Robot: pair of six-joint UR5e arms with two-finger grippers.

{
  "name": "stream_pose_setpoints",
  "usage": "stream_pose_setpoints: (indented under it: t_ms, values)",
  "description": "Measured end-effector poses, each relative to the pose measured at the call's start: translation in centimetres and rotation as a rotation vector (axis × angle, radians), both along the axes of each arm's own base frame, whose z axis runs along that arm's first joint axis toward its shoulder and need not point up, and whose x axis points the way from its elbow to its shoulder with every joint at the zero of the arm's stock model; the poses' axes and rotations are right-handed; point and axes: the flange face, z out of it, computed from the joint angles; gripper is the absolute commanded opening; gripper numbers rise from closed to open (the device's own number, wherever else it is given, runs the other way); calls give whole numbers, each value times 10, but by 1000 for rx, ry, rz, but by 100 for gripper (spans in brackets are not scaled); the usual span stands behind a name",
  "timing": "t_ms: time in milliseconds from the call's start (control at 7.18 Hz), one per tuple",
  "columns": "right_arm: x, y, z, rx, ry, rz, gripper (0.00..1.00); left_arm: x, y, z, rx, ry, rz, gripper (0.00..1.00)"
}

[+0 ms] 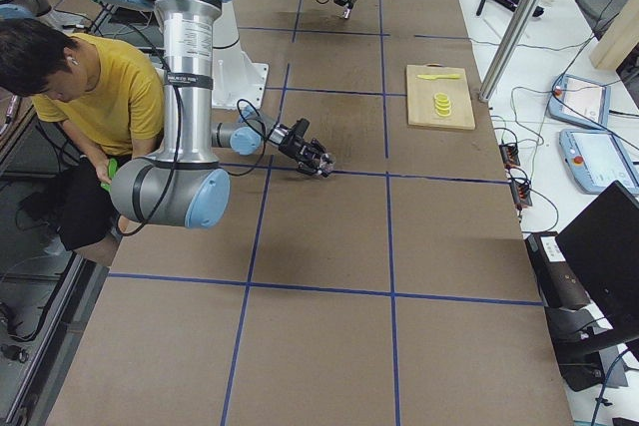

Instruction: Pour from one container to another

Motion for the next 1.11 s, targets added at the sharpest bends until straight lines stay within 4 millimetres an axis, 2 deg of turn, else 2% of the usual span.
stream_pose_setpoints:
  t_ms: [418, 697, 1115]
  values:
    - [1, -1, 1, 4, 3, 3, 42, -5, 1, 2, 52, -32, -104, 0]
    - [2, -1, 1, 12, 6, 6, 42, -1, 10, 0, 93, -50, -159, 0]
    - [3, -2, 2, 21, 10, 10, 42, 8, 26, 15, 133, -100, -193, 0]
